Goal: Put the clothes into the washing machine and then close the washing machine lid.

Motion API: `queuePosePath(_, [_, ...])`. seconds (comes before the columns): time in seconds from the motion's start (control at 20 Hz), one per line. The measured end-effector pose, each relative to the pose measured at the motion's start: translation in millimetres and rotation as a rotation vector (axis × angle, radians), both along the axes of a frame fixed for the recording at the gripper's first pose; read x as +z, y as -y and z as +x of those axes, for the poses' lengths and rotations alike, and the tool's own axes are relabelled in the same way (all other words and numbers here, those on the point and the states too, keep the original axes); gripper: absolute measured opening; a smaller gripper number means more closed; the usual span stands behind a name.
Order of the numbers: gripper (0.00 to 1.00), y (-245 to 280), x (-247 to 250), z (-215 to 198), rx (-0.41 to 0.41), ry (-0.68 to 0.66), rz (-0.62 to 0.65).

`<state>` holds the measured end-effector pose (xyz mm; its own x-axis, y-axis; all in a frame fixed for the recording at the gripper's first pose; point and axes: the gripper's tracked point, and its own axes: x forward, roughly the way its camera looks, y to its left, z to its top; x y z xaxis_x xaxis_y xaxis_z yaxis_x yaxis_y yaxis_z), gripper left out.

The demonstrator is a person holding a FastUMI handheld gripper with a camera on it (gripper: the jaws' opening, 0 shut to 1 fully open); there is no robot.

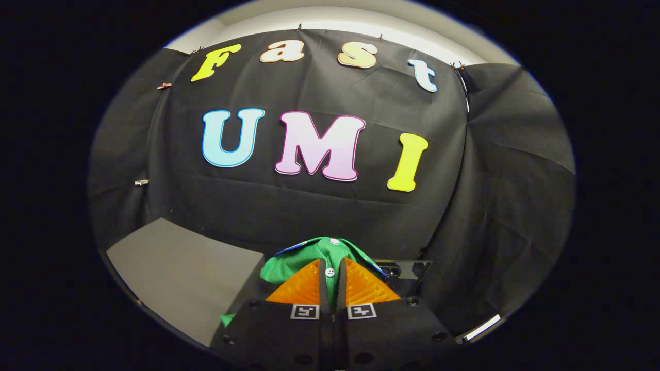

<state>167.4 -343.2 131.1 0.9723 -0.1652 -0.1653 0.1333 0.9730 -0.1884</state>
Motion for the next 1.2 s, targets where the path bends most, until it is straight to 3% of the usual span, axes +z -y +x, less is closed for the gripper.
queuePosePath(0.45, [0.05,74.0,-107.9,12.4,-0.070,-0.075,0.060])
queuePosePath(0.85, [0.06,90.0,-231.6,27.0,-0.058,-0.237,0.089])
queuePosePath(1.2, [0.05,103.2,-300.5,20.6,-0.088,-0.338,0.120])
